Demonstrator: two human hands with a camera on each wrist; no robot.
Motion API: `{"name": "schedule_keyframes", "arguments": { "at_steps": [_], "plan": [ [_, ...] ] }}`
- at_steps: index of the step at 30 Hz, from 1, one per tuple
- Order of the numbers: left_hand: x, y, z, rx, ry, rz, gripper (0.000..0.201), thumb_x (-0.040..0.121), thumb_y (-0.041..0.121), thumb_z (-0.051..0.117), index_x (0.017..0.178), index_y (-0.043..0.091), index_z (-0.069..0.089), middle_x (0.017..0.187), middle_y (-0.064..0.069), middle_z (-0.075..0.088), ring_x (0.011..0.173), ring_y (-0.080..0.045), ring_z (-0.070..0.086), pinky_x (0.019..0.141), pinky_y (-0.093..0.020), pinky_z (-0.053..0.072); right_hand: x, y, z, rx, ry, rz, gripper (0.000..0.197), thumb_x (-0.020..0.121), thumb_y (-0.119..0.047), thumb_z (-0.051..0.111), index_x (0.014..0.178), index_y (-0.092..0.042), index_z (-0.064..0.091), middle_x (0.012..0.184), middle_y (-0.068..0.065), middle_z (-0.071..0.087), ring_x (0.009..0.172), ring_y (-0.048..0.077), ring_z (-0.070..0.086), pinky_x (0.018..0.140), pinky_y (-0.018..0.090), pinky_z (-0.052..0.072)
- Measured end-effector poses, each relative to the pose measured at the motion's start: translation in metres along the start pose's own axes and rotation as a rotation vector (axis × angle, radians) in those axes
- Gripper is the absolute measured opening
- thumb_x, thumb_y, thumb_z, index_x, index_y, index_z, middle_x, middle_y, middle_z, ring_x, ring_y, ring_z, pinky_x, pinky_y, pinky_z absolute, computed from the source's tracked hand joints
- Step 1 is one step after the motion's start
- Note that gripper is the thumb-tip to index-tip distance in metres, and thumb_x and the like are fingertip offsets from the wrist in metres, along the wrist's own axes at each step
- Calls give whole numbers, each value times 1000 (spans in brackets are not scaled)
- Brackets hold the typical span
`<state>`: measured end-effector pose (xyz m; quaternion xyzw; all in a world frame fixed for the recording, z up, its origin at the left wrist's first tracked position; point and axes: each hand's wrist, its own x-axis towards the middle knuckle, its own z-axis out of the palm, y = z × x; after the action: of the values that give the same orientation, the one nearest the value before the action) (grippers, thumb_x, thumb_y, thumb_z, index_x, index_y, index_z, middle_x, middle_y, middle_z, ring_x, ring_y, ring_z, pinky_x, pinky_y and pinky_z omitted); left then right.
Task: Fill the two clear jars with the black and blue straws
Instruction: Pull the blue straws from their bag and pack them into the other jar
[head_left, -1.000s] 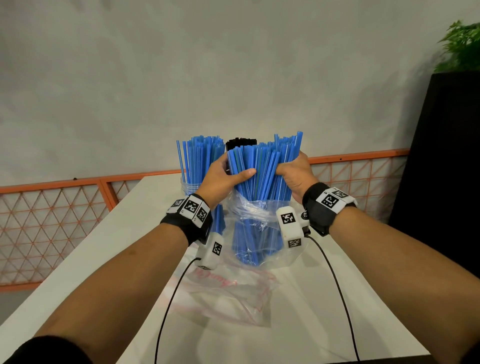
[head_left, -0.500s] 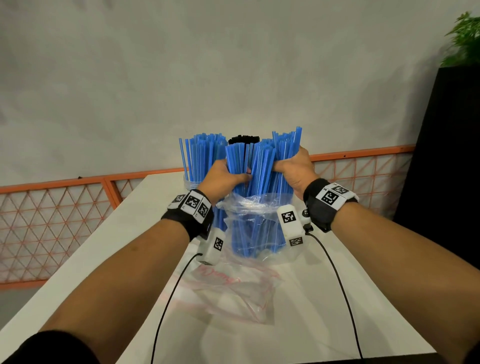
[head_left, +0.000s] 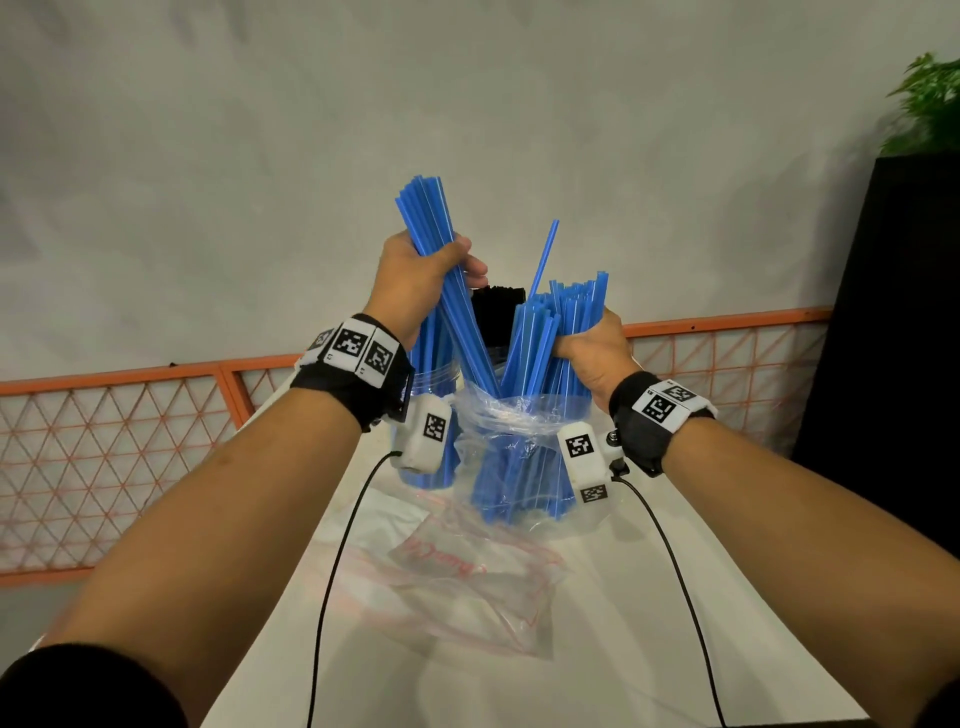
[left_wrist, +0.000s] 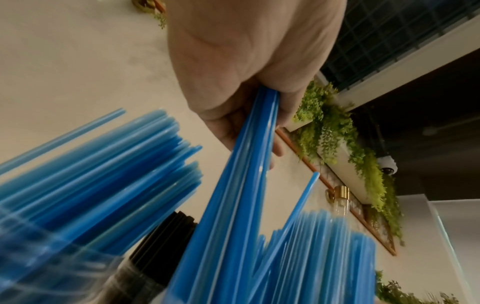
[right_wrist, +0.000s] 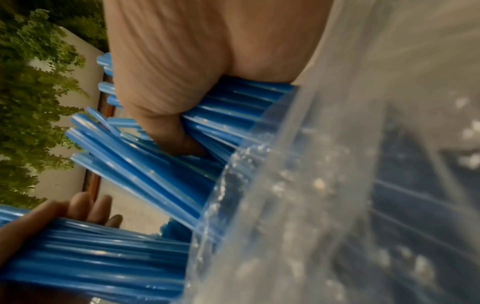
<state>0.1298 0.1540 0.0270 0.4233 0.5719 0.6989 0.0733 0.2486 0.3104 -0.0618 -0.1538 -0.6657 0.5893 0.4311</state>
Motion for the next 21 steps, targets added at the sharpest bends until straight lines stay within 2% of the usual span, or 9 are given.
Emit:
{"name": "schedule_keyframes", "arguments": {
  "at_steps": [2,5,7,9,12,17,21],
  "plan": [
    [-2,0,1,45,-33,-16,11,98,10,59,102,2,54,88,-21,70,79,-30,72,66,-32,58,-1,-1,0,9,-8,-1,39,74,3,78,109,-4,64,99,8,73,89,15,71,70,25,59],
    [-10,-14,8,126,-111,-117,11,98,9,58,103,0,57,95,-23,69,83,-30,71,77,-39,61,-3,-3,2,-3,-7,-10,39,73,2,79,109,-3,65,98,8,73,89,16,71,70,24,59],
    [-14,-22,13,147,-124,-164,13,98,9,59,105,-2,57,92,-21,69,81,-28,70,80,-42,60,-3,-4,2,7,-4,3,41,72,3,79,110,-2,64,100,9,73,91,19,71,74,29,60],
    [-14,-25,18,159,-128,-153,11,98,9,57,104,-1,58,86,-18,69,78,-26,70,79,-41,60,-3,-4,2,9,0,8,43,72,4,79,111,-1,63,102,11,72,93,21,71,78,33,60],
    [-18,-25,21,180,-142,-153,7,98,9,57,99,2,59,83,-15,69,77,-25,70,77,-40,59,-5,-4,3,1,-5,12,43,72,1,80,111,-3,64,101,10,73,92,19,71,78,33,60],
    [-9,-12,19,53,-10,-77,9,99,6,53,91,9,54,72,-10,62,73,-29,68,75,-42,59,-5,-5,1,-11,14,25,42,72,6,78,110,-2,63,101,11,72,92,21,71,77,33,60],
    [-12,0,23,25,-47,-54,5,100,6,51,95,6,52,74,-11,61,75,-29,67,77,-41,58,-5,-7,4,-16,24,44,39,74,13,70,111,2,61,105,18,70,93,25,70,75,33,60]
  ]
}}
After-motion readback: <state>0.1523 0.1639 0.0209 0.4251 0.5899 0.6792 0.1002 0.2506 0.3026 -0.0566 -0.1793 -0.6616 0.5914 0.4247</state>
